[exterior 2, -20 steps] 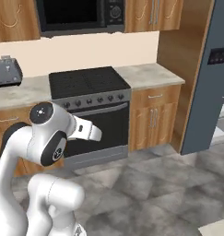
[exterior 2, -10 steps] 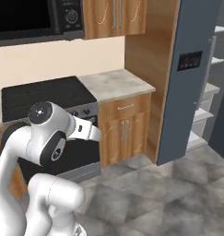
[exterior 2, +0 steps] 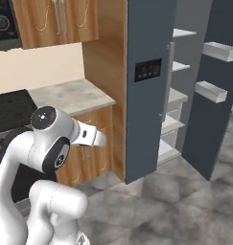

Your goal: Take a sugar cube from the saucer and place it inside the coffee. Then, grab milk from the fridge and place it next to the coffee on the counter to sweeten the coffee.

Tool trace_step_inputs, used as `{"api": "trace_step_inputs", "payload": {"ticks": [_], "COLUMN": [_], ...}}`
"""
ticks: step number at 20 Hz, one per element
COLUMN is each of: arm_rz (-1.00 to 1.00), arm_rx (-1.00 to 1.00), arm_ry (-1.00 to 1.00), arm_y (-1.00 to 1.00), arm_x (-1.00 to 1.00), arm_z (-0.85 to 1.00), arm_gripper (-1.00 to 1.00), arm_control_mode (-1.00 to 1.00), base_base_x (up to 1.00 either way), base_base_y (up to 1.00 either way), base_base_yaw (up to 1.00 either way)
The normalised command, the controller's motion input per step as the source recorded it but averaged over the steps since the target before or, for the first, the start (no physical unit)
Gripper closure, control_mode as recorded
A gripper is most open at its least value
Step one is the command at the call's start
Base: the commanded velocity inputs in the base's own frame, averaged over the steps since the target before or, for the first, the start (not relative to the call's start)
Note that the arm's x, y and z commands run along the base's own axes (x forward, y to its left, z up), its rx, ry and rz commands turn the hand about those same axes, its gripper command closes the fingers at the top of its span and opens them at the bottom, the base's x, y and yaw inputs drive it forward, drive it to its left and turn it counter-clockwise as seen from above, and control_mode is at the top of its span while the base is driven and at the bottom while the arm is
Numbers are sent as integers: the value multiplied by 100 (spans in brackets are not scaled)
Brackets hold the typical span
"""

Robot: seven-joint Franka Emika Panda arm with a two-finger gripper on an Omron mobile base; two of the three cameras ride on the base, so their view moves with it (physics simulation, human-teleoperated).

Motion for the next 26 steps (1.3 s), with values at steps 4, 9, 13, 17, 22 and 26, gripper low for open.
{"api": "trace_step_inputs", "payload": {"ticks": [4, 9, 13, 17, 22, 26], "arm_rz": [0, 0, 0, 0, 0, 0], "arm_rx": [0, 0, 0, 0, 0, 0], "arm_ry": [0, 0, 0, 0, 0, 0], "arm_y": [0, 0, 0, 0, 0, 0], "arm_x": [0, 0, 0, 0, 0, 0], "arm_z": [0, 0, 0, 0, 0, 0], "arm_gripper": [-100, -100, -100, -100, -100, -100], "arm_control_mode": [100, 100, 100, 100, 100, 100], "base_base_x": [100, 100, 100, 100, 100, 96], "base_base_y": [-47, -45, -44, -42, -46, -52], "base_base_yaw": [-10, -7, 1, 18, 42, 53]}}
